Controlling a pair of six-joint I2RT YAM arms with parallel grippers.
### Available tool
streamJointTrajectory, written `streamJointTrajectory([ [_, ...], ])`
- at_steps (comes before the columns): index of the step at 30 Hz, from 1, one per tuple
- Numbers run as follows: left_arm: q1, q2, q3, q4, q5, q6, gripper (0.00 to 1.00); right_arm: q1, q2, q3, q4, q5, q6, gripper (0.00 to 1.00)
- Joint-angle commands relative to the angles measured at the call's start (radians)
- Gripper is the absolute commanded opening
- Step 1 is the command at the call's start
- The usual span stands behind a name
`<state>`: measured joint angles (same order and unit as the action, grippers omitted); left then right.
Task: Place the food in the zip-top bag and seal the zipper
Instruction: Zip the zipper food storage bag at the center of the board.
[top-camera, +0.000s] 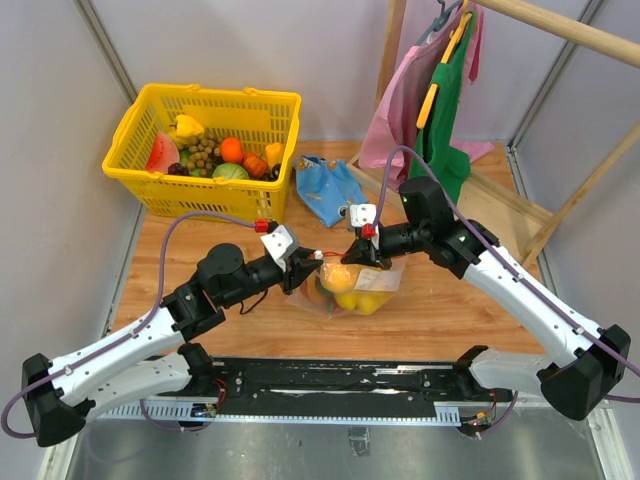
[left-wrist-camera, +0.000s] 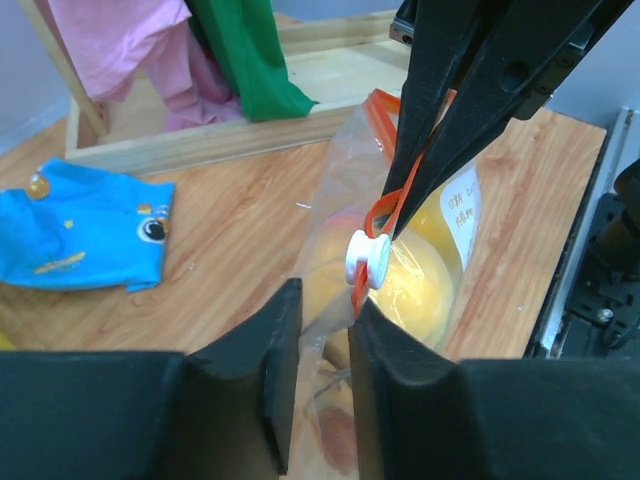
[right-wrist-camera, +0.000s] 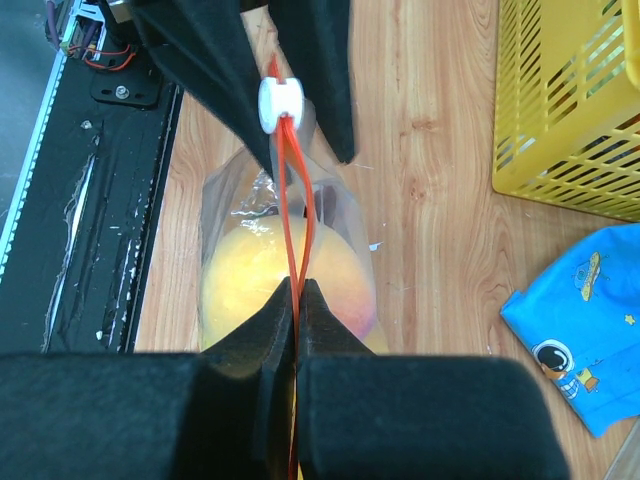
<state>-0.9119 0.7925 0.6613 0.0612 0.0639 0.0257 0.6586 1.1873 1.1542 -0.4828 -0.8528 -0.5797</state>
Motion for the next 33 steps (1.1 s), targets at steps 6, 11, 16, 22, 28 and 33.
streamJointTrajectory([
  [6, 0.001, 0.016, -0.013, 0.080, 0.068, 0.027, 0.00, 0.015, -0.026, 0.001, 0.047, -0.033, 0.014, 0.11],
  [11, 0.001, -0.005, -0.022, 0.080, 0.088, 0.038, 0.00, 0.016, -0.024, 0.020, 0.072, -0.054, 0.050, 0.27],
  [16, 0.001, -0.026, -0.027, 0.075, 0.093, 0.048, 0.00, 0.041, -0.015, 0.044, 0.118, -0.063, 0.085, 0.41],
  [22, 0.001, -0.035, -0.022, 0.065, 0.094, 0.044, 0.00, 0.107, 0.025, 0.106, 0.118, -0.058, 0.095, 0.44],
  [28, 0.001, -0.035, -0.019, 0.058, 0.095, 0.044, 0.00, 0.140, 0.054, 0.137, 0.149, -0.038, 0.121, 0.40],
  [33, 0.001, -0.028, -0.010, 0.051, 0.096, 0.041, 0.00, 0.148, 0.066, 0.145, 0.147, -0.024, 0.139, 0.35],
])
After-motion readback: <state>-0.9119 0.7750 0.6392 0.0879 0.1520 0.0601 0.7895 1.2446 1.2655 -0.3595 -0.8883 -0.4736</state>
